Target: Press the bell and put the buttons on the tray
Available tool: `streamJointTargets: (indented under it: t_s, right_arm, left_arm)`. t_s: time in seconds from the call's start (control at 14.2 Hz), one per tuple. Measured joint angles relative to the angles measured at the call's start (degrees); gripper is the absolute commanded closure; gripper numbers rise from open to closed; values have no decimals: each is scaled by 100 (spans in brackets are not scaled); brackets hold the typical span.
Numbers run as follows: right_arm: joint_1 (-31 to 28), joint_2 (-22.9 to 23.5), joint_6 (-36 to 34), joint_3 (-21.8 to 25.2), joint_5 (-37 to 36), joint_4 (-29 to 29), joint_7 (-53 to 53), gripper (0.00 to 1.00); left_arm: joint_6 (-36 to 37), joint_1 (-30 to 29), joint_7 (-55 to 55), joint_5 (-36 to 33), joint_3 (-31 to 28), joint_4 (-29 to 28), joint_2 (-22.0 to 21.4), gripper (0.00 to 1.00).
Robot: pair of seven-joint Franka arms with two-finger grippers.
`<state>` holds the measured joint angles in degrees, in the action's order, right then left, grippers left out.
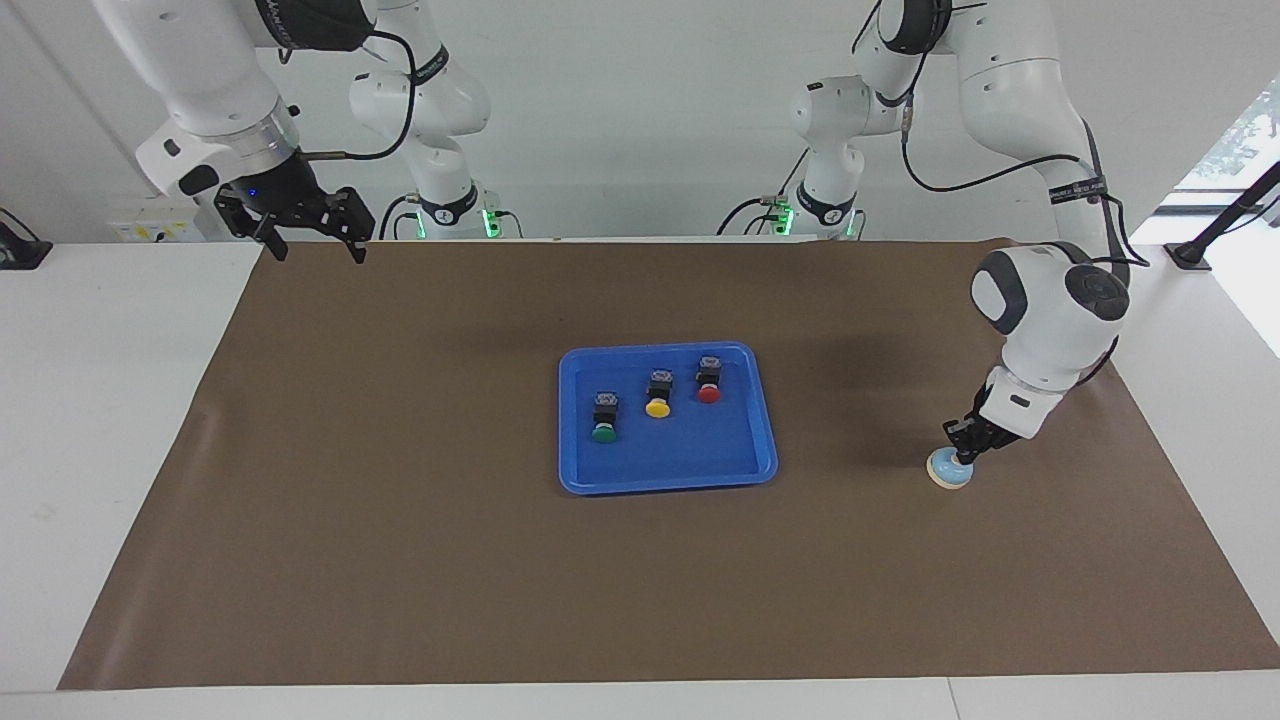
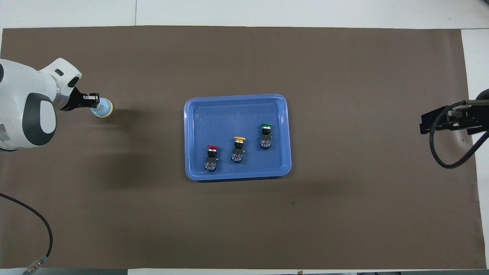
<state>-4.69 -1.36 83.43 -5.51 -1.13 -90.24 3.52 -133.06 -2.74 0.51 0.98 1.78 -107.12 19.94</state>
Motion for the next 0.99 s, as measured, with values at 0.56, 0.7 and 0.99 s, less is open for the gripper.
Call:
streamJointTargets:
  t_s: [0.56,0.7,0.99]
  right_arm:
    - [0,0,0,0,0,0,0,0]
    - [0,0,0,0,0,0,0,0]
    - [0,0,0,0,0,0,0,0]
  left_arm:
    - [1725,0,20,0,-2,748,-617,57]
    - [2117,3,20,0,8,816,-1043,22]
    - [2875,18,16,0,36,828,-1892,0]
